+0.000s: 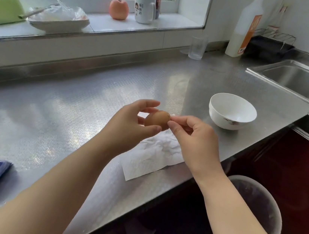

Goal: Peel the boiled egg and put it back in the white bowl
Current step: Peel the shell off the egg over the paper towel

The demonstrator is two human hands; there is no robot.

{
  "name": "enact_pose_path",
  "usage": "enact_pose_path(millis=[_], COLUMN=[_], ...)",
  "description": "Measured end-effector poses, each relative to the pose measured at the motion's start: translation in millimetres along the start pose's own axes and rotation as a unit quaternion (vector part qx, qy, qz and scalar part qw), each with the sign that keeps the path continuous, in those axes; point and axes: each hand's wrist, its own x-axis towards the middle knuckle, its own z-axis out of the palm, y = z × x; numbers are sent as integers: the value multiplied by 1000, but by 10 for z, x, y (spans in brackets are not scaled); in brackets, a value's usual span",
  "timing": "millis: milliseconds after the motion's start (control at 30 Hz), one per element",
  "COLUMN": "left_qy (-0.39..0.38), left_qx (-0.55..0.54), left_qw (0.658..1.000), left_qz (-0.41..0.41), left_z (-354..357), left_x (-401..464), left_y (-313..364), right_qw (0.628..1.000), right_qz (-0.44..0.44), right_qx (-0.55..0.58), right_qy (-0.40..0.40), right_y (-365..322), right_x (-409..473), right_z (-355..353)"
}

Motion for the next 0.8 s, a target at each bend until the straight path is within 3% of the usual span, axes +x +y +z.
enact_pose_path(millis=[300,533,800], left_qy=[24,62,84], left_qx=[-72,-77,-60], left_qw=[997,995,994], left_qz=[-26,-34,-42], left_z=[-20,32,49], left_x=[-82,-87,-46], left_y=[-185,-246,-270], right_qw=[997,985,999], right_qz=[-45,-104,5], right_qx=[-61,-126,-45], right_qy=[-11,50,30], right_y=[37,51,78], right_x=[-41,-78,-36], right_z=[128,298,284])
